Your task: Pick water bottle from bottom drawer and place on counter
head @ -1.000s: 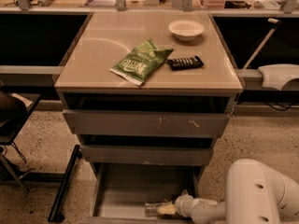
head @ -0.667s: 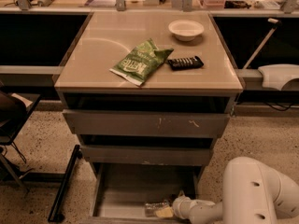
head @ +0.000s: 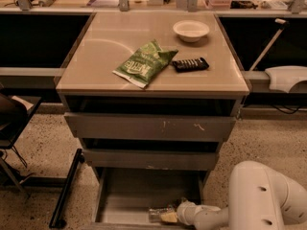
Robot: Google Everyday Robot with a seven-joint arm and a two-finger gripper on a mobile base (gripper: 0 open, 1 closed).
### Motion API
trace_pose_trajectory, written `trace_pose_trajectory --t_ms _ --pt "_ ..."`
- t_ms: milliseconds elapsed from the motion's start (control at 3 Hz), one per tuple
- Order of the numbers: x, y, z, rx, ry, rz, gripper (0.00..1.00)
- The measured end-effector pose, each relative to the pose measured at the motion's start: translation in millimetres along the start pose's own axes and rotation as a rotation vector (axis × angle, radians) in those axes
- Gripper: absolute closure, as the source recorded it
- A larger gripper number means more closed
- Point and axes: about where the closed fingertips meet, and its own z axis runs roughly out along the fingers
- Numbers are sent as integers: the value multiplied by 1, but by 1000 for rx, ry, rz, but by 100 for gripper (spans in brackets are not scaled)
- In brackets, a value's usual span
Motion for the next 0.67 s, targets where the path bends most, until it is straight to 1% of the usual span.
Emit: trace_pose_trajectory --t_ms 667 --pt "0 0 0 0 0 0 65"
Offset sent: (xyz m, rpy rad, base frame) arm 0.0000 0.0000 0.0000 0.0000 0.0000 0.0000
